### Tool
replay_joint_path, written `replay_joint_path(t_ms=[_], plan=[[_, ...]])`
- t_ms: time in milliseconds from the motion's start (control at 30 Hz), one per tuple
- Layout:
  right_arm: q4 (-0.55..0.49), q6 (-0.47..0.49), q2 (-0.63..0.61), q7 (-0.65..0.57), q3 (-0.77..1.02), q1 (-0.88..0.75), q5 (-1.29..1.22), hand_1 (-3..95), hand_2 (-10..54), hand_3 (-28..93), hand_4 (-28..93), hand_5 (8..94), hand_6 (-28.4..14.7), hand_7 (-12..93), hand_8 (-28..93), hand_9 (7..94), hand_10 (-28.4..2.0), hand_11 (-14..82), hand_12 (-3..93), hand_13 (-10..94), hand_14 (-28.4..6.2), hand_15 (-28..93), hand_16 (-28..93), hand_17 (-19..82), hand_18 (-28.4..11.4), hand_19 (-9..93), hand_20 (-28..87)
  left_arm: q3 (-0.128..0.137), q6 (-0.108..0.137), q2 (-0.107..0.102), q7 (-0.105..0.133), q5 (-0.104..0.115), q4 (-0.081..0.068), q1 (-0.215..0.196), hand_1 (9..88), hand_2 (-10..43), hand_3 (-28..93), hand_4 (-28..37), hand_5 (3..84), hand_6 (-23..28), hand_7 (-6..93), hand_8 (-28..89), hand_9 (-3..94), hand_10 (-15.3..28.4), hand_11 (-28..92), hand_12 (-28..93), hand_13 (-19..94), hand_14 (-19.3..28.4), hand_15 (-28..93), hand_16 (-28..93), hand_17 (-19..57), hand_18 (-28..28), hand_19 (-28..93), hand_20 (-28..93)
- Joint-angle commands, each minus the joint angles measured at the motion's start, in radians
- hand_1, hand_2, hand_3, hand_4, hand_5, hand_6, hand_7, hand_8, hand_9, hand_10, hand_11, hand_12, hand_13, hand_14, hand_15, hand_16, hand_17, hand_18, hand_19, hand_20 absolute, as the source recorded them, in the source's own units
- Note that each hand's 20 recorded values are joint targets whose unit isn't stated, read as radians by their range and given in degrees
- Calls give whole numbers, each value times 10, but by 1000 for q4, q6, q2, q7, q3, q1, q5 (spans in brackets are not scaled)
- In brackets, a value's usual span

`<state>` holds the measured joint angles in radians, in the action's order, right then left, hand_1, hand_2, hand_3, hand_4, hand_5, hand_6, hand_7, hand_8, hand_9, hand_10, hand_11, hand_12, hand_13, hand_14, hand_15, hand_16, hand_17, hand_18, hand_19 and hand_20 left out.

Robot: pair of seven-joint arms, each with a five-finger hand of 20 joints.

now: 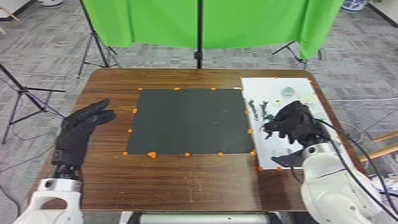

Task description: Arrange flowers

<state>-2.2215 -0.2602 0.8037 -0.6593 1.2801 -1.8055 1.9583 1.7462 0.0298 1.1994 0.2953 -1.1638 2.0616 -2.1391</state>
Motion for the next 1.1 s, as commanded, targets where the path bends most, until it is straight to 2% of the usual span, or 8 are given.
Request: replay_joint_path(t_ms=[33,133,233,333,733,867,967,1100], plan=[[44,-18,44,61,-239,299,-56,876,-95,-283,526,814,-26,372,227,877,-124,425,393,936,-6,632,385,670,-155,932,637,70,74,-152,-3,85,-93,-11,283,-59,664,-161,515,44,115,-59,508,152,193,117,421,195,209,7,86,143,138,199],[80,-30,78,75,-350,396,-59,877,-95,-283,528,815,-26,373,225,877,-123,427,392,936,-7,632,385,672,-154,932,637,67,100,-183,9,130,-128,6,273,-54,671,-162,515,44,117,-60,509,152,194,118,422,193,209,6,87,143,138,200],[136,-28,128,83,-456,492,-93,877,-95,-283,529,815,-27,373,225,878,-124,427,391,936,-6,633,384,673,-154,932,638,65,103,-189,4,132,-154,16,265,-51,678,-168,515,42,120,-61,510,152,194,117,422,193,210,6,87,143,138,200],[191,-23,176,83,-542,562,-103,876,-95,-283,533,815,-27,374,224,878,-125,429,391,936,-7,633,384,673,-154,932,639,51,106,-190,-4,138,-170,25,257,-46,681,-174,515,43,120,-61,509,152,194,117,422,193,209,6,88,142,136,199],[353,-86,300,98,-779,736,-215,876,-95,-283,531,811,-28,378,227,874,-126,432,387,936,-6,633,382,673,-154,932,638,17,80,-175,-17,131,-174,20,247,-40,684,-186,515,43,119,-61,507,151,191,117,420,193,205,7,89,142,134,201],[404,-133,328,108,-848,765,-229,876,-95,-283,531,810,-28,379,225,874,-126,435,382,936,-6,633,381,673,-153,932,636,-3,62,-180,-18,129,-182,32,244,-46,690,-183,513,42,119,-61,506,151,190,118,420,193,204,8,88,142,133,200],[432,-169,346,112,-871,765,-245,876,-95,-283,530,808,-28,383,223,873,-125,437,380,936,-5,632,379,674,-153,932,635,-28,45,-184,-18,125,-196,59,244,-49,691,-182,512,41,119,-61,505,151,187,117,419,193,203,8,88,142,132,200],[470,-209,376,119,-863,740,-256,877,-95,-283,523,807,-29,386,219,872,-126,436,378,936,-5,630,378,675,-153,932,633,-59,30,-175,-15,114,-210,87,243,-50,692,-181,512,42,118,-60,504,151,185,118,419,193,202,9,88,141,130,200]])
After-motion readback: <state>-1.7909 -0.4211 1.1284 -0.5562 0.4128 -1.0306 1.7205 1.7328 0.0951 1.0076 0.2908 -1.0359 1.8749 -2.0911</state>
